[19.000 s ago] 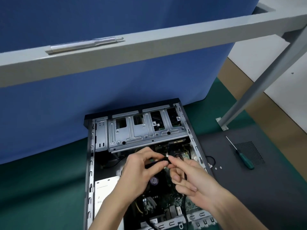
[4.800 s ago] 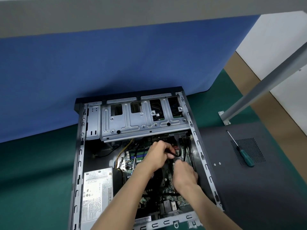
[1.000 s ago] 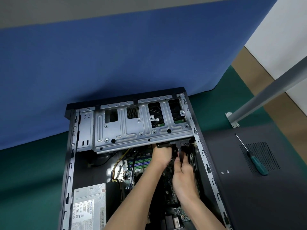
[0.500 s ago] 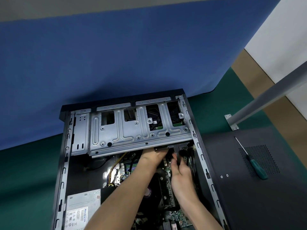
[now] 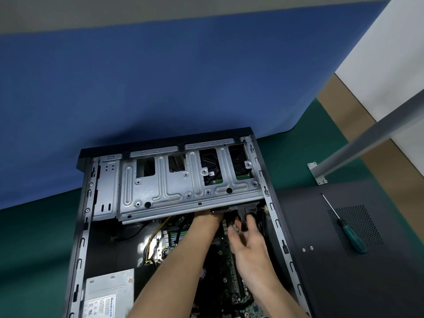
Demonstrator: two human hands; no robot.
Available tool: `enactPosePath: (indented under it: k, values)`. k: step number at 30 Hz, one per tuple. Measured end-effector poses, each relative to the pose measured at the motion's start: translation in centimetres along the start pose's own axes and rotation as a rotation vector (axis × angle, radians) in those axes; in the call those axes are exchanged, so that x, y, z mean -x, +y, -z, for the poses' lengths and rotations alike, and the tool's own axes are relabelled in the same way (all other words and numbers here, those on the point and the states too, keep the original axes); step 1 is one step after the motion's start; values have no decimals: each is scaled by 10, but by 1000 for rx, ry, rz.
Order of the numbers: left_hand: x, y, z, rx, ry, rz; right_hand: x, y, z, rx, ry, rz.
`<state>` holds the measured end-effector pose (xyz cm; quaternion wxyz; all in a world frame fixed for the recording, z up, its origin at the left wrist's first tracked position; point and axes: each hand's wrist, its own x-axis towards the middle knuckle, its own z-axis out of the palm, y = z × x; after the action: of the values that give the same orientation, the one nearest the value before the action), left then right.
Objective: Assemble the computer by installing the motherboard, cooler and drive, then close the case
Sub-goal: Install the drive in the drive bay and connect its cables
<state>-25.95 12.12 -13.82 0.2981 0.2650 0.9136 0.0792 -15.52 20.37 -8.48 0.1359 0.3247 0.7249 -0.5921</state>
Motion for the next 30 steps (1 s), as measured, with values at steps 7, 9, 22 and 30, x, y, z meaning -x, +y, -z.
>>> enactPosePath:
  k: [7, 9, 22, 30]
  values:
    - [-11, 5, 4, -68, 9, 256, 17, 5, -1, 369, 273, 201]
    - [-6, 4, 0, -104, 48, 185, 21, 3, -3, 428, 329, 247]
    - [73, 7, 20, -246, 216, 39, 44, -18, 19, 389, 519, 532]
    - [95, 42, 42, -71, 954, -93, -14, 5, 149, 623, 721, 88]
